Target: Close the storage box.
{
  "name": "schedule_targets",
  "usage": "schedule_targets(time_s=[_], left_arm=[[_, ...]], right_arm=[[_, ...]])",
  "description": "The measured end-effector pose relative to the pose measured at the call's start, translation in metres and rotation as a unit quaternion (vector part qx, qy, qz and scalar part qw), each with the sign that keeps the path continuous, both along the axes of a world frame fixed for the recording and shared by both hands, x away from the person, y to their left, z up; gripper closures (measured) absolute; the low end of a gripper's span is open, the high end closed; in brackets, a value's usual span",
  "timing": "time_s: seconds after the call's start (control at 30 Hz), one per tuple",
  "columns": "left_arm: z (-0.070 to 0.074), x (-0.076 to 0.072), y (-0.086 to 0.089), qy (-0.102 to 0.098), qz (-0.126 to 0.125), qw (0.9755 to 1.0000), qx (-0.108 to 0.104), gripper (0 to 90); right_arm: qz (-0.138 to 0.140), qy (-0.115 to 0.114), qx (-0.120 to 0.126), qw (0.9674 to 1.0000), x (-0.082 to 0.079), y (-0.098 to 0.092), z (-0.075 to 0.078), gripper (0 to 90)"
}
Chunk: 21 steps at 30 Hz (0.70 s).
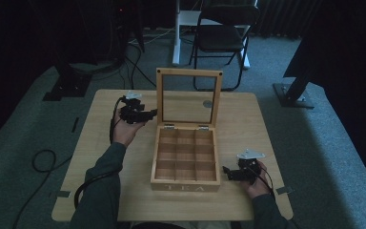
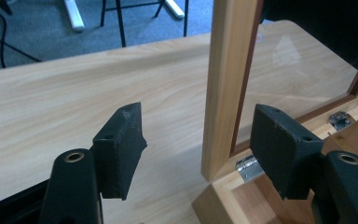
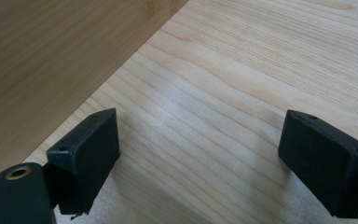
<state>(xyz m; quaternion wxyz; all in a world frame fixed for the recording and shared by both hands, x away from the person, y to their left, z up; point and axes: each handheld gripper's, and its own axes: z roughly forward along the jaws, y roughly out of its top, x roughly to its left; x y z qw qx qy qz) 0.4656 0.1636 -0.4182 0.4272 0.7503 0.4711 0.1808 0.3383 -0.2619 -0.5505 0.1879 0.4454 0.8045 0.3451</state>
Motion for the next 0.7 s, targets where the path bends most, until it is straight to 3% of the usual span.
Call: schedule_targets(time_s=[0.27, 0.4, 0.7], left_arm=[[0.003, 0.007, -0.014, -0.007, -0.010, 0.9999, 0.005, 33.9], [0.005, 0.013, -0.017, -0.013, -0.004, 0.9999, -0.004, 36.0], [0.011, 0.025, -0.026, -0.013, -0.002, 0.9999, 0.003, 49.8]], right_arm=[[0.000, 0.000, 0.000, 1.0000, 0.000, 0.000, 0.000, 11.9], [0.000, 0.000, 0.000, 1.0000, 0.000, 0.000, 0.000, 12.0], [0.000, 0.000, 0.000, 1.0000, 0.000, 0.000, 0.000, 11.9]])
